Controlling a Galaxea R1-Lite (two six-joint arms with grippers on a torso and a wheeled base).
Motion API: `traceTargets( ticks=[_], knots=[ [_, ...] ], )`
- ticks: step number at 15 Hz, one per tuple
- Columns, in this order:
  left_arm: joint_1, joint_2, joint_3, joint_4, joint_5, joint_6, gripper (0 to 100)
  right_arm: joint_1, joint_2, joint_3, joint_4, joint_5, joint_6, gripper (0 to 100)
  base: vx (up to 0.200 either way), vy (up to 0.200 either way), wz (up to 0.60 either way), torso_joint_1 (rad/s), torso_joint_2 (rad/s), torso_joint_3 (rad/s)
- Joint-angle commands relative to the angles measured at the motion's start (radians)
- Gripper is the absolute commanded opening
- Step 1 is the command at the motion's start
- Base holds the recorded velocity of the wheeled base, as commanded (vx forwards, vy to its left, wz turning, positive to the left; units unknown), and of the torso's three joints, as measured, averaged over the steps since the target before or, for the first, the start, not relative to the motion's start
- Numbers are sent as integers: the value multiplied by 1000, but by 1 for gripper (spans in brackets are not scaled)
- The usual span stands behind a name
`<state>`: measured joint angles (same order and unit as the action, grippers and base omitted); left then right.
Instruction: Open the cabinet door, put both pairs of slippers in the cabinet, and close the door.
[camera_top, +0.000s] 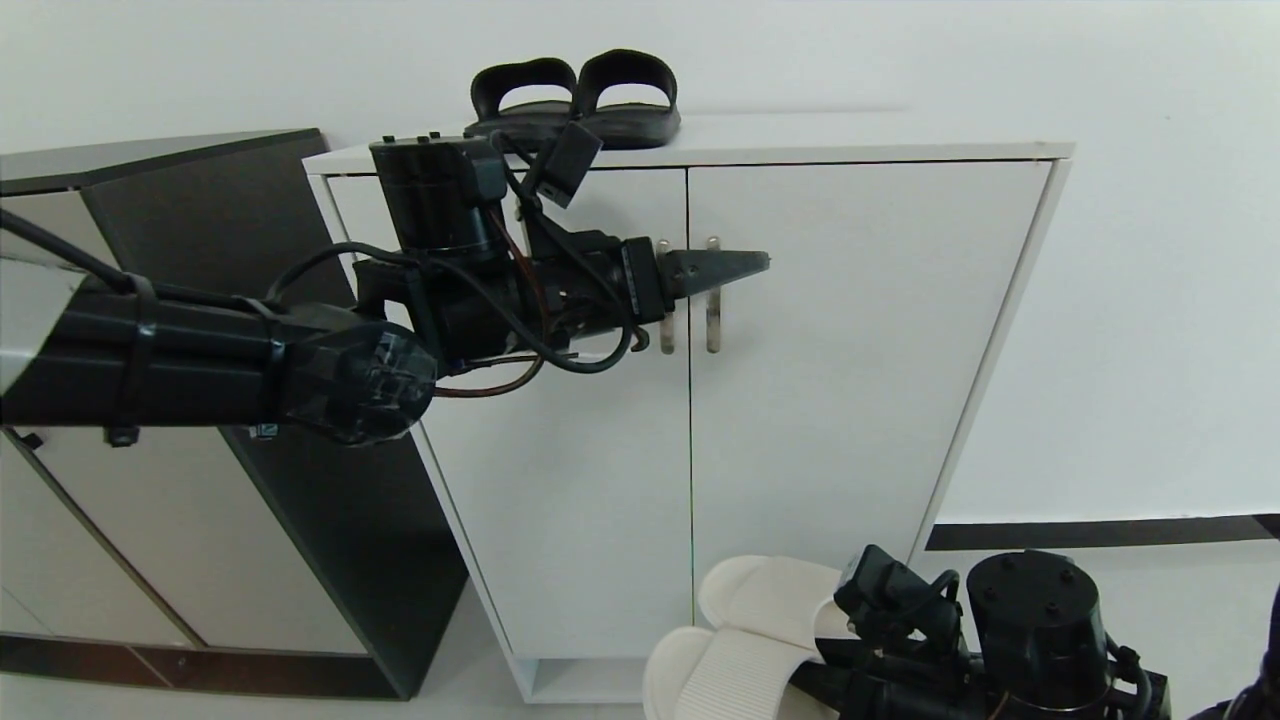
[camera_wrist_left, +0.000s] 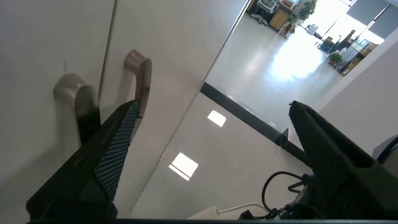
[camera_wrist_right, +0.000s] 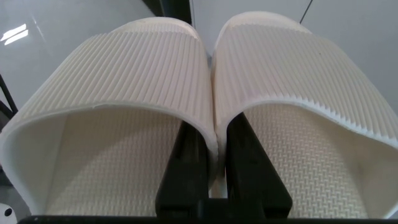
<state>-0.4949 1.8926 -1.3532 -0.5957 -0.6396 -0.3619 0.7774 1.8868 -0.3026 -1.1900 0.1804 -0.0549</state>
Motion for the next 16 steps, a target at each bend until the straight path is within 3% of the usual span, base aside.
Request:
traceTargets(
  ticks=[1, 3, 5, 8, 9, 12, 14, 16],
  knots=[
    [2, 45, -47, 17, 5, 1, 100, 0, 2, 3, -7, 1, 0, 0, 0, 0, 0, 0, 0, 0],
    [2, 65, -63, 19, 37, 6, 100, 0, 2, 5, -7, 1, 0, 0, 0, 0, 0, 0, 0, 0],
    [4, 71, -61, 24, 43, 34, 100, 0, 2, 5, -7, 1, 0, 0, 0, 0, 0, 0, 0, 0],
    [-4, 80, -61, 28, 51, 37, 100, 0, 3, 5, -7, 1, -2, 0, 0, 0, 0, 0, 0, 0],
    [-5, 82, -61, 28, 52, 41, 0, 0, 3, 8, -8, 1, -2, 0, 0, 0, 0, 0, 0, 0],
    [-5, 69, -37, 28, 55, 52, 0, 0, 8, 14, -16, 1, -2, 0, 0, 0, 0, 0, 0, 0],
    [-10, 19, 28, 22, 54, 52, 0, 0, 3, 19, -17, 17, 1, 0, 0, 0, 0, 0, 0, 0],
    [-30, -33, 88, 17, 54, 55, 0, 0, -9, 56, -45, 91, 0, 0, 0, 0, 0, 0, 0, 0]
  ],
)
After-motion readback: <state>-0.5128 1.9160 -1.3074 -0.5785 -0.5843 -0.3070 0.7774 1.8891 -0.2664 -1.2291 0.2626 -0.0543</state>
